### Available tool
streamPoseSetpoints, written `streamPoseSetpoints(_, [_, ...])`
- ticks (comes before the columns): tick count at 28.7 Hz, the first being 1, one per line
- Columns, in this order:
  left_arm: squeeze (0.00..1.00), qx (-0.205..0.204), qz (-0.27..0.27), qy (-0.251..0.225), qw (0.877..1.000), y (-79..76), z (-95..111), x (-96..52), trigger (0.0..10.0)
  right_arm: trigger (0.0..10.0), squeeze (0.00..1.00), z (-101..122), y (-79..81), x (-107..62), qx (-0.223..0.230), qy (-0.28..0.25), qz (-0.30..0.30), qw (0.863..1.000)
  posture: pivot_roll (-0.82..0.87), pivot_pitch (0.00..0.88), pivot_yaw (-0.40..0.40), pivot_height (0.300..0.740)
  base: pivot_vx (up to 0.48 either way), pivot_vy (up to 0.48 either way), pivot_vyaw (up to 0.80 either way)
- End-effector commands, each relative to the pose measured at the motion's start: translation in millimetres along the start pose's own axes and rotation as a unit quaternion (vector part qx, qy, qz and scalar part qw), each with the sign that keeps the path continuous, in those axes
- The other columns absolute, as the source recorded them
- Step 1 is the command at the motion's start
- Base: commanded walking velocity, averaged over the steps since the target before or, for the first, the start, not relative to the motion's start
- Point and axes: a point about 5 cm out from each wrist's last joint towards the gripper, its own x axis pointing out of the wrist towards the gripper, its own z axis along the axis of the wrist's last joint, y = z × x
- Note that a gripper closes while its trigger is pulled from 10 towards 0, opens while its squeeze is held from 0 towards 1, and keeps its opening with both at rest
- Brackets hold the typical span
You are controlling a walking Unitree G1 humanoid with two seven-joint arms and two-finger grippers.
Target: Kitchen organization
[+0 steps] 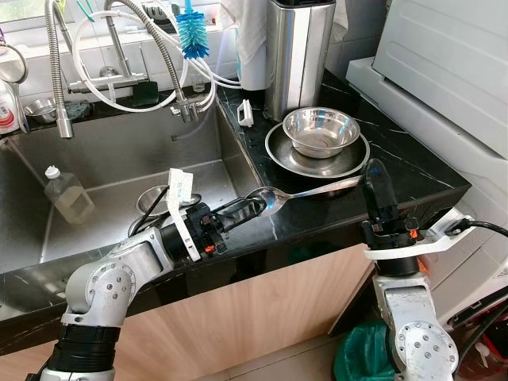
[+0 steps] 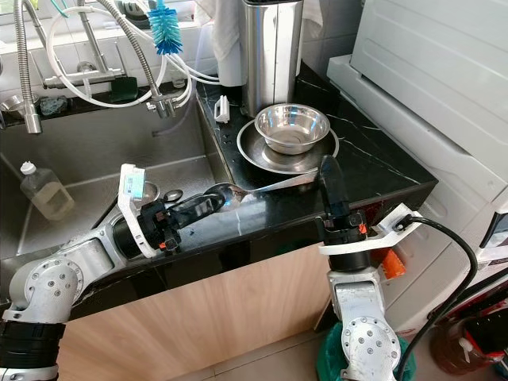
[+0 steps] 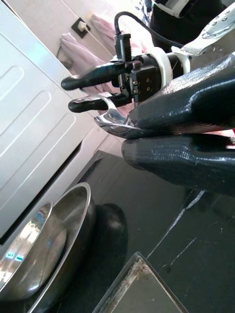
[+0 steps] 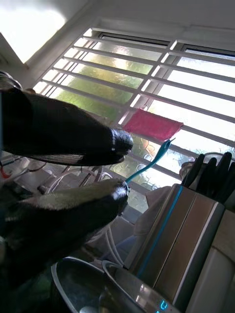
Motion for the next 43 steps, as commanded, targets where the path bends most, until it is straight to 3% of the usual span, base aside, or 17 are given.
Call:
streamPoseSetpoints(1, [0.00,0.001,-0.021,-0.004,1.000,-6.7,3.0,3.2,0.0,10.0,1.00,-11.0,3.9,1.6,0.012,0.011,0.005,1.000,0.06,0.038,0.041,0.740,0.000,0.000,0.00])
streamPoseSetpoints(10, [0.00,-0.003,-0.008,-0.027,1.000,-4.1,10.7,0.6,0.0,10.0,1.00,-12.1,3.9,2.0,0.002,0.017,0.007,1.000,0.06,0.034,0.042,0.740,0.000,0.000,0.00])
streamPoseSetpoints(11, [0.00,-0.003,-0.004,-0.030,1.000,-3.1,11.3,0.6,0.0,10.0,0.25,-12.1,3.1,1.6,-0.002,0.018,0.002,1.000,0.06,0.034,0.041,0.740,0.000,0.000,0.00])
streamPoseSetpoints(12, [0.00,-0.004,0.001,-0.036,0.999,-1.7,12.5,0.6,0.0,10.0,0.00,-11.8,1.9,0.8,-0.005,0.018,-0.004,1.000,0.06,0.034,0.041,0.740,0.000,0.000,0.00])
streamPoseSetpoints(19, [0.00,-0.005,0.027,-0.063,0.998,3.2,19.7,0.1,0.0,10.0,0.00,-11.2,1.8,-3.4,-0.006,0.021,-0.007,1.000,0.06,0.034,0.043,0.740,0.000,0.000,0.00])
streamPoseSetpoints(24, [0.00,-0.007,0.068,-0.110,0.992,11.6,30.4,-1.1,0.0,10.0,0.00,-12.6,1.4,-5.8,-0.007,0.027,-0.009,1.000,0.06,0.031,0.043,0.740,0.000,0.000,0.00])
streamPoseSetpoints(25, [0.00,0.010,0.107,-0.127,0.986,18.2,35.4,-1.4,0.5,10.0,0.00,-14.0,1.5,-6.3,-0.008,0.031,-0.010,0.999,0.06,0.029,0.043,0.740,0.000,0.000,0.00])
streamPoseSetpoints(26, [0.00,0.033,0.174,-0.150,0.973,29.8,43.2,-3.5,2.2,10.0,0.00,-16.4,1.6,-7.4,-0.011,0.039,-0.010,0.999,0.06,0.027,0.042,0.740,0.000,0.000,0.00])
streamPoseSetpoints(27, [0.00,0.041,0.209,-0.161,0.964,36.3,47.0,-5.7,5.3,10.0,0.00,-17.4,1.7,-7.9,-0.013,0.042,-0.010,0.999,0.06,0.027,0.042,0.740,0.000,0.000,0.00])
streamPoseSetpoints(28, [0.00,0.042,0.231,-0.170,0.957,41.3,50.0,-8.3,10.0,10.0,0.00,-18.2,1.8,-8.2,-0.013,0.043,-0.011,0.999,0.06,0.027,0.042,0.740,0.000,0.000,0.00])
streamPoseSetpoints(34, [0.00,0.101,0.384,-0.199,0.896,68.3,66.5,-34.6,10.0,10.0,0.00,-21.6,2.5,-11.3,-0.022,0.053,-0.015,0.998,0.06,0.018,0.046,0.740,0.000,0.000,0.00])
streamPoseSetpoints(35, [0.00,0.121,0.434,-0.193,0.872,76.1,69.0,-44.8,10.0,10.0,0.00,-22.3,2.8,-12.2,-0.022,0.054,-0.016,0.998,0.06,0.016,0.046,0.740,0.000,0.000,0.00])
streamPoseSetpoints(36, [0.00,0.121,0.434,-0.193,0.872,76.1,69.0,-44.8,10.0,10.0,0.00,-22.3,2.8,-12.2,-0.022,0.054,-0.016,0.998,0.06,0.016,0.046,0.740,0.000,0.000,0.00])
streamPoseSetpoints(37, [0.00,0.159,0.467,-0.184,0.850,81.0,71.9,-54.4,10.0,10.0,0.00,-23.0,3.1,-13.2,-0.025,0.057,-0.018,0.998,0.05,0.016,0.046,0.740,0.000,0.000,0.00])
streamPoseSetpoints(41, [0.00,0.222,0.502,-0.166,0.819,86.3,78.5,-66.2,10.0,10.0,0.00,-23.7,3.5,-14.7,-0.032,0.065,-0.018,0.997,0.05,0.018,0.047,0.740,0.000,0.000,0.00])
streamPoseSetpoints(42, [0.00,0.258,0.521,-0.146,0.800,89.6,81.7,-72.0,10.0,10.0,0.00,-23.7,3.5,-15.0,-0.035,0.067,-0.019,0.997,0.05,0.022,0.047,0.740,0.000,0.000,0.00])
streamPoseSetpoints(43, [0.00,0.258,0.521,-0.146,0.800,89.6,81.7,-72.0,10.0,10.0,0.00,-23.7,3.5,-15.0,-0.035,0.067,-0.019,0.997,0.05,0.022,0.047,0.740,0.000,0.000,0.00])
